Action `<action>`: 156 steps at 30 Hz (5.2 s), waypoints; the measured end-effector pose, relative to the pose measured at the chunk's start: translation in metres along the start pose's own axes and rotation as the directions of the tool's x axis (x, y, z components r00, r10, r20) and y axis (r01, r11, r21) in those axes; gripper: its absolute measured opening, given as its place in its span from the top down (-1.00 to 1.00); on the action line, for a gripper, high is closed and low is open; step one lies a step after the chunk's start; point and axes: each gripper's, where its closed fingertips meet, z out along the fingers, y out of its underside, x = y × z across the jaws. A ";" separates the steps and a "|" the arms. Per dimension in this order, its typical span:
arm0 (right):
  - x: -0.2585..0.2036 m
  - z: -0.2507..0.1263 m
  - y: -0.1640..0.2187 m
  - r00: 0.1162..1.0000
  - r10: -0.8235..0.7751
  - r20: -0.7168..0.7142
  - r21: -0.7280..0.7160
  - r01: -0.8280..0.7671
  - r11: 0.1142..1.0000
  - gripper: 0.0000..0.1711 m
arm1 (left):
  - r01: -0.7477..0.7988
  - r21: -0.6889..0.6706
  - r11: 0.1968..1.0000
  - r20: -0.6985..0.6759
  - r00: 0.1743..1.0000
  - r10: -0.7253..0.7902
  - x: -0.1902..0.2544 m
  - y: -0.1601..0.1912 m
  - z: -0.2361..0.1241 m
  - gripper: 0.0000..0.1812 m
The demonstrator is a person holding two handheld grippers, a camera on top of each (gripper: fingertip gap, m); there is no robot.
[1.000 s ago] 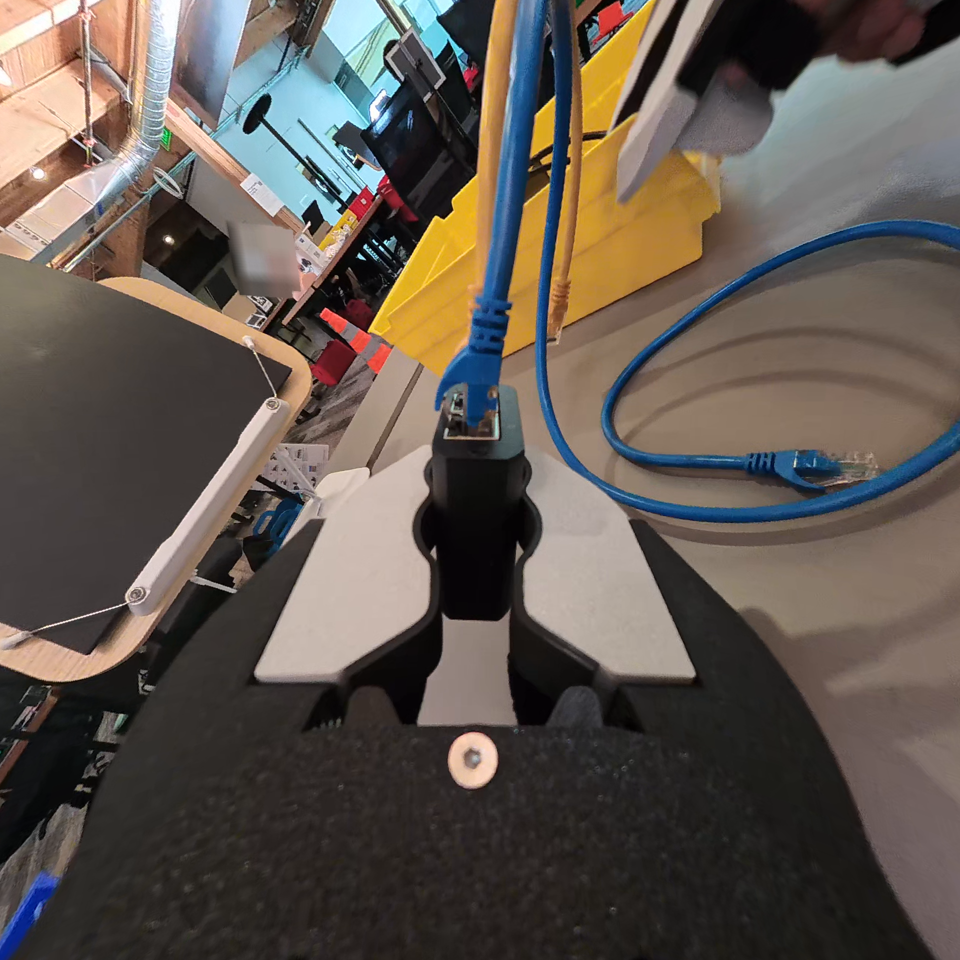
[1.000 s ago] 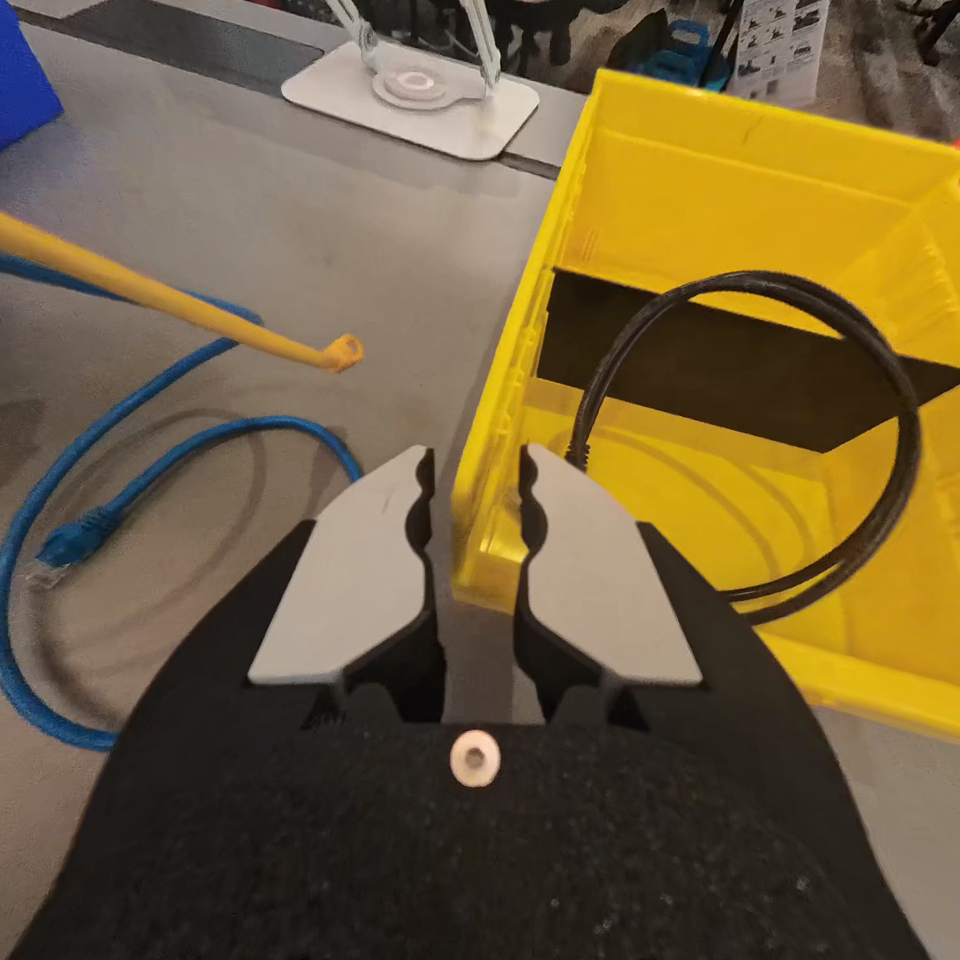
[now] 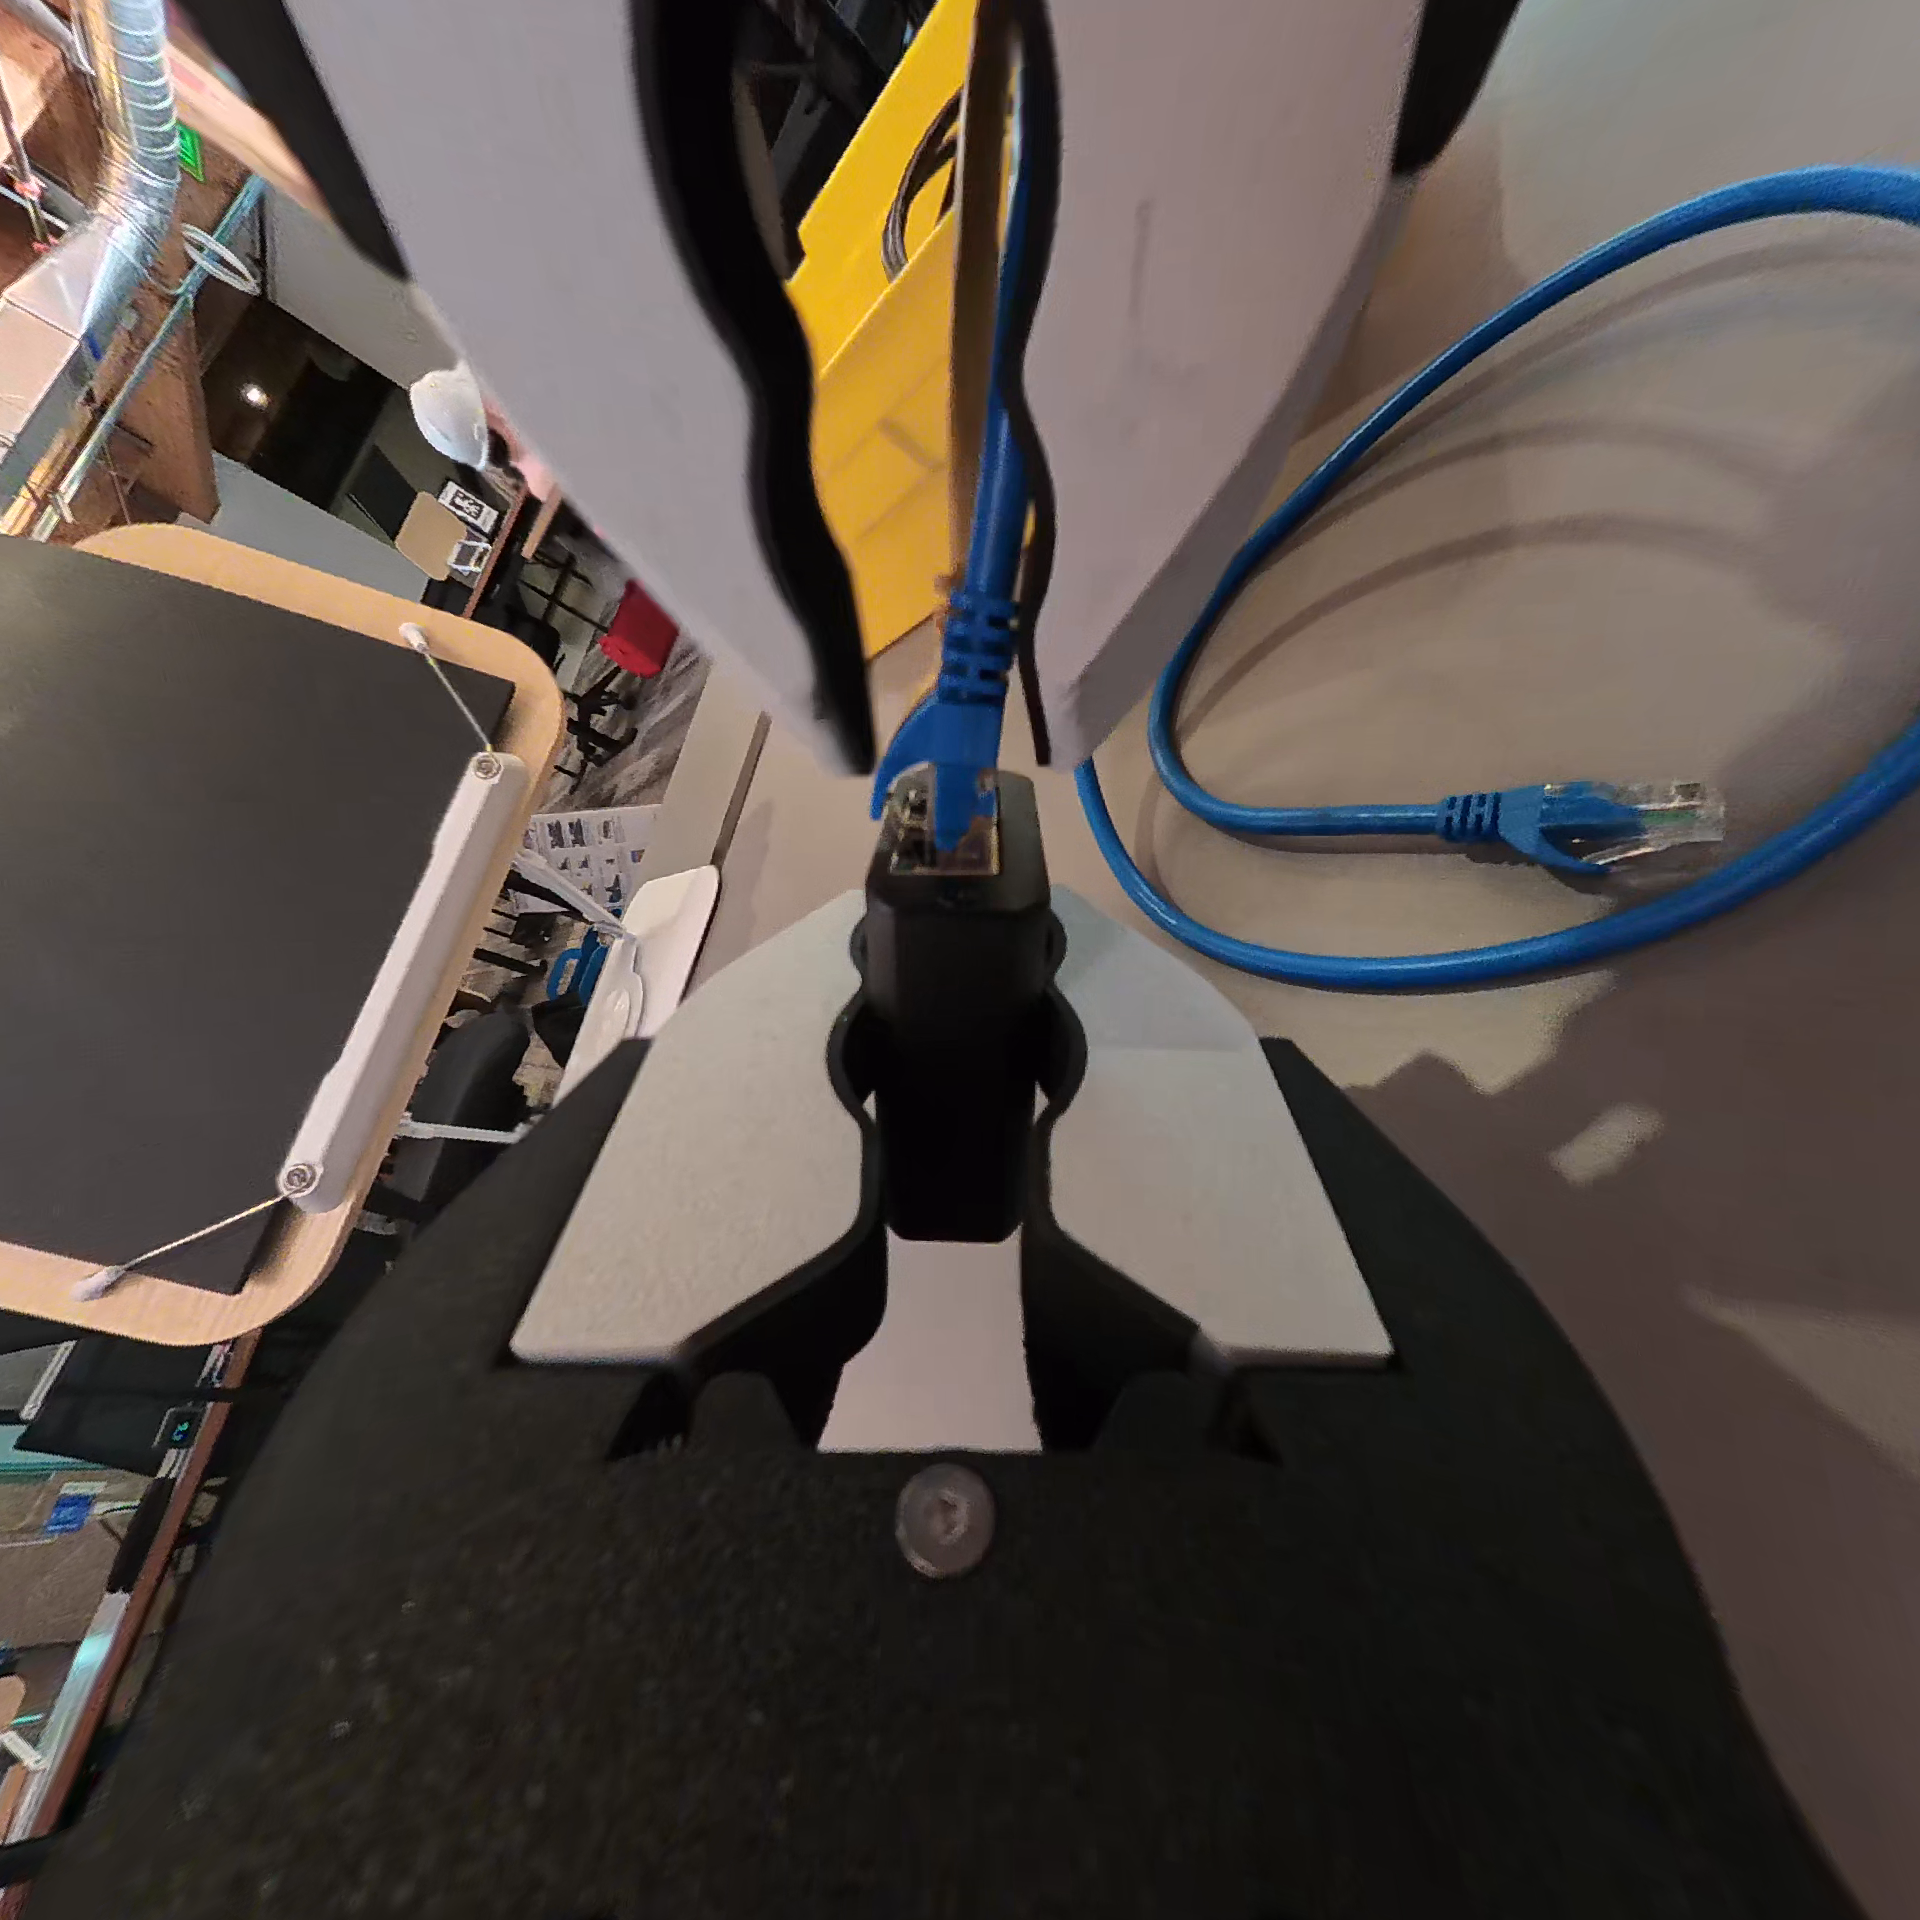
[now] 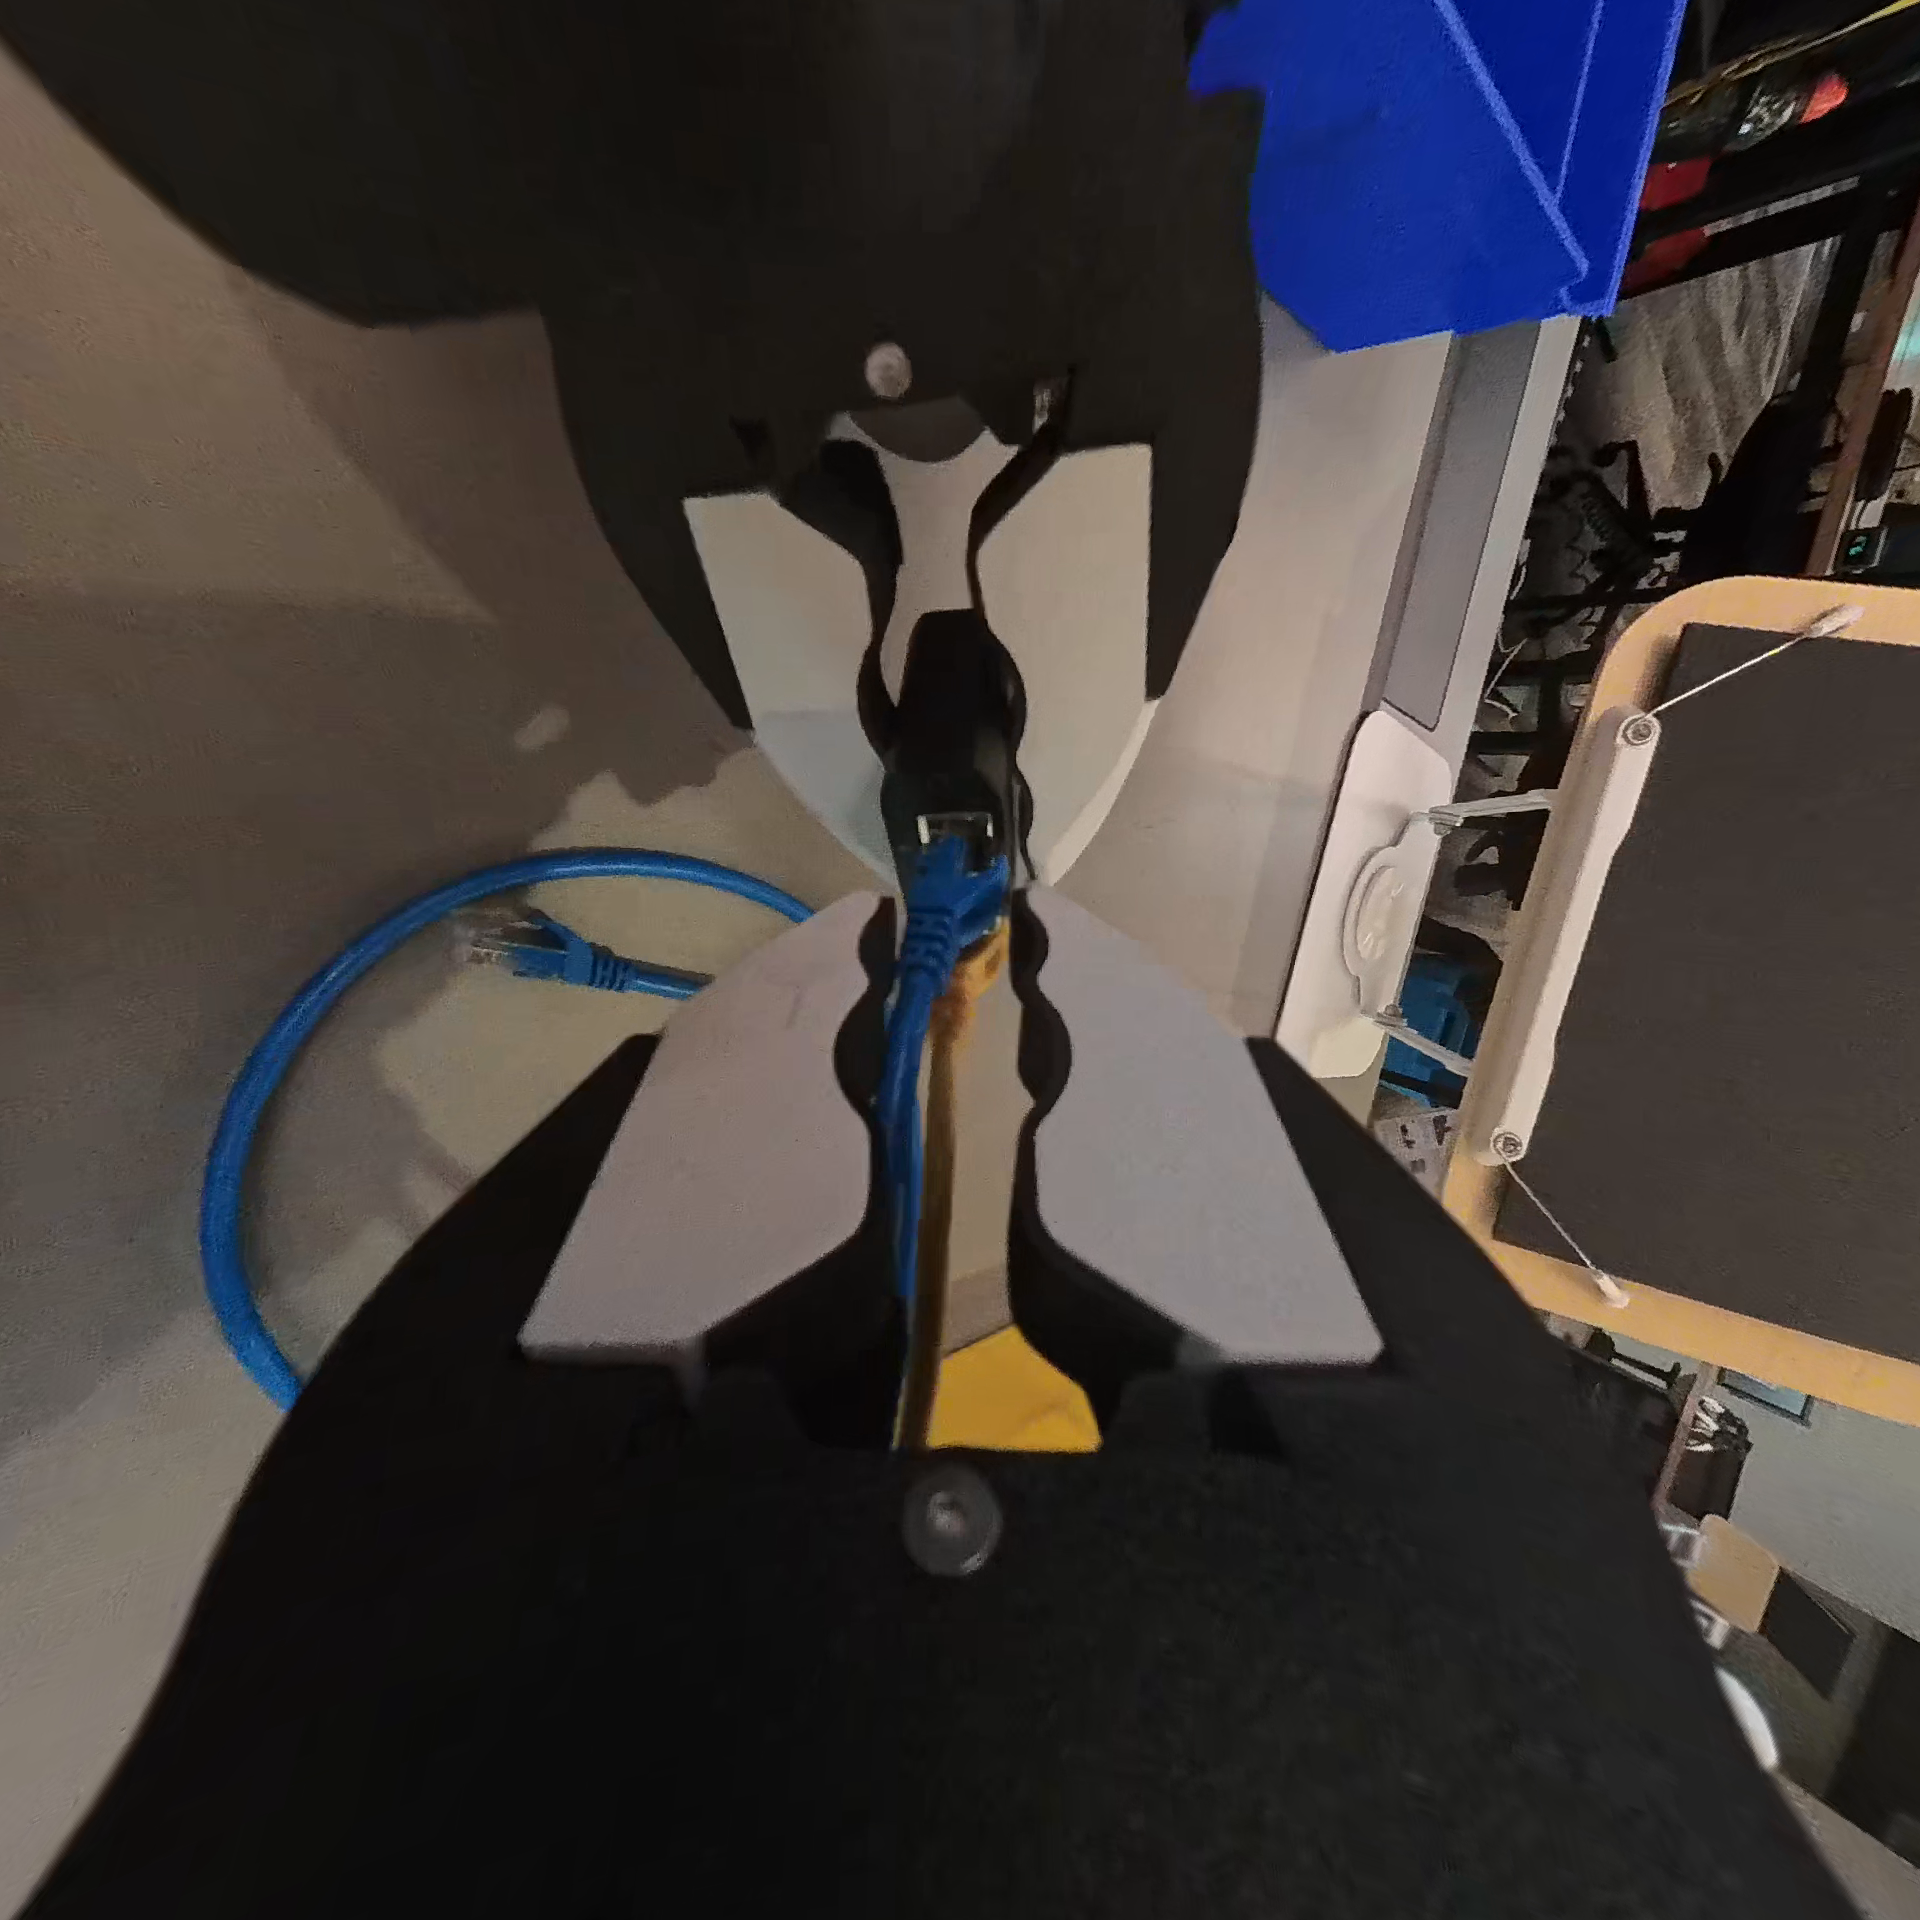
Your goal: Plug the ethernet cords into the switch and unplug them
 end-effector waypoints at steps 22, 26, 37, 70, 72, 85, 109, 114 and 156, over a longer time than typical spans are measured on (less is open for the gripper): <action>-0.002 0.007 -0.001 0.996 0.051 0.069 0.062 -0.056 0.997 0.85 | -0.002 -0.047 0.999 -0.005 1.000 0.002 0.003 0.000 0.003 0.73; 0.007 0.006 -0.002 0.991 0.137 0.012 0.072 -0.137 0.988 0.83 | 0.001 -0.038 0.999 0.041 0.999 0.000 -0.007 0.001 0.004 0.73; 0.000 -0.014 0.003 0.720 0.692 0.055 0.142 -0.692 0.708 0.75 | -0.267 -0.188 0.945 0.272 0.910 0.312 -0.032 0.007 -0.006 0.73; -0.022 -0.048 -0.007 0.610 0.660 0.438 0.259 -0.789 0.557 0.69 | -0.521 -0.327 0.789 0.294 0.737 0.609 -0.013 -0.003 -0.004 0.72; -0.027 -0.035 0.001 0.814 0.523 0.252 0.237 -0.576 0.782 0.70 | -0.424 -0.290 0.858 0.261 0.827 0.497 -0.009 -0.006 -0.004 0.72; -0.017 -0.016 -0.002 0.992 0.099 0.077 0.209 -0.113 0.971 0.77 | -0.265 -0.227 0.937 0.151 0.941 0.303 -0.002 -0.008 -0.010 0.72; -0.002 -0.009 -0.003 0.999 -0.041 0.011 0.140 0.039 0.989 0.85 | -0.079 -0.257 0.963 0.169 0.978 0.125 -0.009 -0.005 -0.014 0.72; -0.005 -0.006 -0.002 0.998 -0.049 0.026 0.142 0.044 0.989 0.86 | -0.105 -0.275 0.956 0.167 0.974 0.155 -0.005 -0.003 -0.013 0.72; -0.020 -0.022 0.001 0.954 0.300 0.014 0.294 -0.291 0.910 0.61 | -0.188 -0.241 0.952 0.086 0.973 0.214 0.006 -0.012 -0.007 0.72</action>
